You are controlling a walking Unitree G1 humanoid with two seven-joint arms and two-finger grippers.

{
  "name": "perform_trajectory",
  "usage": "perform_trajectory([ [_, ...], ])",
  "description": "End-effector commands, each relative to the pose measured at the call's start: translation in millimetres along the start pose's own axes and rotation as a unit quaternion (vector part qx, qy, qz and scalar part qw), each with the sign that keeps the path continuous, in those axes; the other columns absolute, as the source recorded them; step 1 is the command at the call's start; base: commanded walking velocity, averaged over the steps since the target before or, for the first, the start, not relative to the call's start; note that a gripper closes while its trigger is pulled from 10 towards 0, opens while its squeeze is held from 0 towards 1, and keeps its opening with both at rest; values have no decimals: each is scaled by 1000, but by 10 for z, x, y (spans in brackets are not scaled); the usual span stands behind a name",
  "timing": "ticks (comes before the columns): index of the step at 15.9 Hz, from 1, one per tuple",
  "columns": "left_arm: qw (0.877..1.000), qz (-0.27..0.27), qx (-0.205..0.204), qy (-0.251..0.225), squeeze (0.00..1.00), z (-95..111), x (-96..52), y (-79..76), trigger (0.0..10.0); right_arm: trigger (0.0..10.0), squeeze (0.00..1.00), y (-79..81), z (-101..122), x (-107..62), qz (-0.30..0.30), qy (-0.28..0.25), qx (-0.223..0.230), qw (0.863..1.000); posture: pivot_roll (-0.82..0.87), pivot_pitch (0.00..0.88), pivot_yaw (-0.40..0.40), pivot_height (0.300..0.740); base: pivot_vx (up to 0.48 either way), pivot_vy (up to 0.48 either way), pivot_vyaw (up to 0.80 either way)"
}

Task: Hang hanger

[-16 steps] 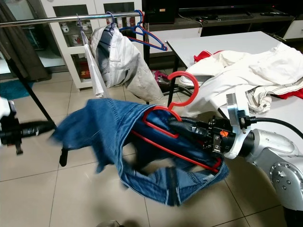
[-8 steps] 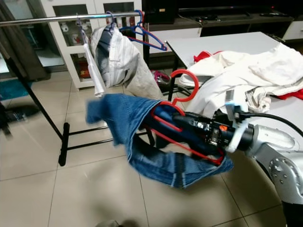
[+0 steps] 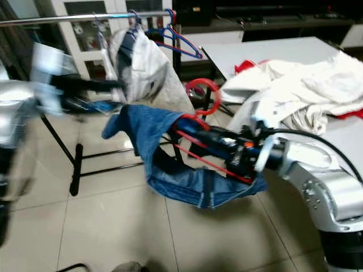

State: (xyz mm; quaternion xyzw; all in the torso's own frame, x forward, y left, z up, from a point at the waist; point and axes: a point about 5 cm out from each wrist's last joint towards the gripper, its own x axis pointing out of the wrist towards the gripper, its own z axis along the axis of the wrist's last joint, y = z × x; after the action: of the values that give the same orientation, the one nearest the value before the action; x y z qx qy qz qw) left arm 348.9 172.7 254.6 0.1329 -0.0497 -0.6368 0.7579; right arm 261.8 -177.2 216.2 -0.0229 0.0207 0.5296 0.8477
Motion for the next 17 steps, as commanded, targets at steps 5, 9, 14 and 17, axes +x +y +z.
perform_trajectory([
  [5, 988, -137, 1, 67, 0, 30, 367, -10, 10000, 10000, 0, 179, 204, 32, 38, -15, -44, 998, -5, 0, 98, 740, 0, 0, 0],
  [9, 978, -160, -4, 133, 0, -107, 412, -21, 9529, 10000, 0, 237, 235, 12, 60, -12, -49, 997, -6, 0, 103, 740, 0, 0, 0],
  [14, 977, -163, 10, 136, 0, -116, 430, -1, 0, 10000, 0, 264, 296, 17, 72, -19, -55, 996, -3, 0, 98, 740, 0, 0, 0],
  [17, 978, -165, 6, 127, 0, -116, 445, -8, 0, 10000, 0, 261, 301, 20, 76, -19, -54, 995, -3, 0, 93, 740, 0, 0, 0],
])
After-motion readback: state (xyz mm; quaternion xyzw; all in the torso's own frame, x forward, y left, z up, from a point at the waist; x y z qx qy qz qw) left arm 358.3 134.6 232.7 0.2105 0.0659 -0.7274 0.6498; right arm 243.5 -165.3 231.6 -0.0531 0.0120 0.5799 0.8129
